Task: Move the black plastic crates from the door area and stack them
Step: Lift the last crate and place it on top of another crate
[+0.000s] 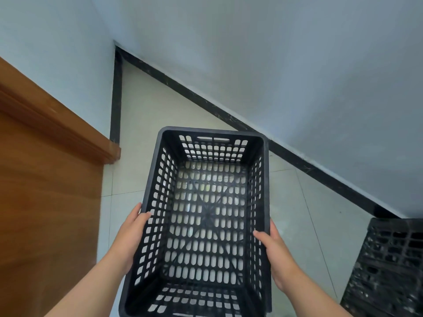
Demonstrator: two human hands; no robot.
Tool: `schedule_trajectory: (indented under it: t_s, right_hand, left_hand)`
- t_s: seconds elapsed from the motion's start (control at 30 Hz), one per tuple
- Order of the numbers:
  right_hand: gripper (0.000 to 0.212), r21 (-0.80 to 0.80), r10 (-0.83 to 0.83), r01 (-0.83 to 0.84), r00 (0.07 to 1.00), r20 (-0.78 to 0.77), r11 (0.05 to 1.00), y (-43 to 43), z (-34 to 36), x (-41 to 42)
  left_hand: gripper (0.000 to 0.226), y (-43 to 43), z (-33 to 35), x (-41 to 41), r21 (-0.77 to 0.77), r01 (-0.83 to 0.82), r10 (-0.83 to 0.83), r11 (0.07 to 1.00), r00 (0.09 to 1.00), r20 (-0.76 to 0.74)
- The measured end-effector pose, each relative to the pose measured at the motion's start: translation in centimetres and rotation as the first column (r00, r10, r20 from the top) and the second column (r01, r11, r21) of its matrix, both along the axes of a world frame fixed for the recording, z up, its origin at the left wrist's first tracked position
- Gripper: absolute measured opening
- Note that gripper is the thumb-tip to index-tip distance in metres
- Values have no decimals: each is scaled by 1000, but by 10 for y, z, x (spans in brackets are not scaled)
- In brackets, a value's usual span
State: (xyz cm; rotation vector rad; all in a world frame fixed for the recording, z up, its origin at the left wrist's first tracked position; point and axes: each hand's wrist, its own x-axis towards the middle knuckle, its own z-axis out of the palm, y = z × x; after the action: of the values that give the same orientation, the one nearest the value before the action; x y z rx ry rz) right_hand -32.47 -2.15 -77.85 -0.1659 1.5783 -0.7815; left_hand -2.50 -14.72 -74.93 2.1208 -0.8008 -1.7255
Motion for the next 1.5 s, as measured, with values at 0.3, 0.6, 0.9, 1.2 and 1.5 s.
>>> schedule_trajectory:
  t_s: [0.3,0.6,0.9,1.2,1.5]
  right_hand:
    - [56,-34,-60,63,997,57,997,4,-3,-1]
    - [52,-101,-74,84,992,102,991,10,68,-25]
    - [62,-312,53,-48,999,7,949,8,215,-35]
    - [62,-509,-9,21,1000,26,861,-9,386,-37]
    - [50,-634,19,15,999,48,773,-20,537,-51]
  left_hand:
    - [32,-8,-5,6,-4,136,-136,991,985,-102]
    - [40,8,70,7,-132,123,-154,984,955,-252]
    - [46,20,211,14,-248,-88,-19,965,917,-399]
    - [58,11,391,19,-324,-85,-85,942,875,-477]
    - [42,23,561,-12,-475,-63,-108,878,940,-324]
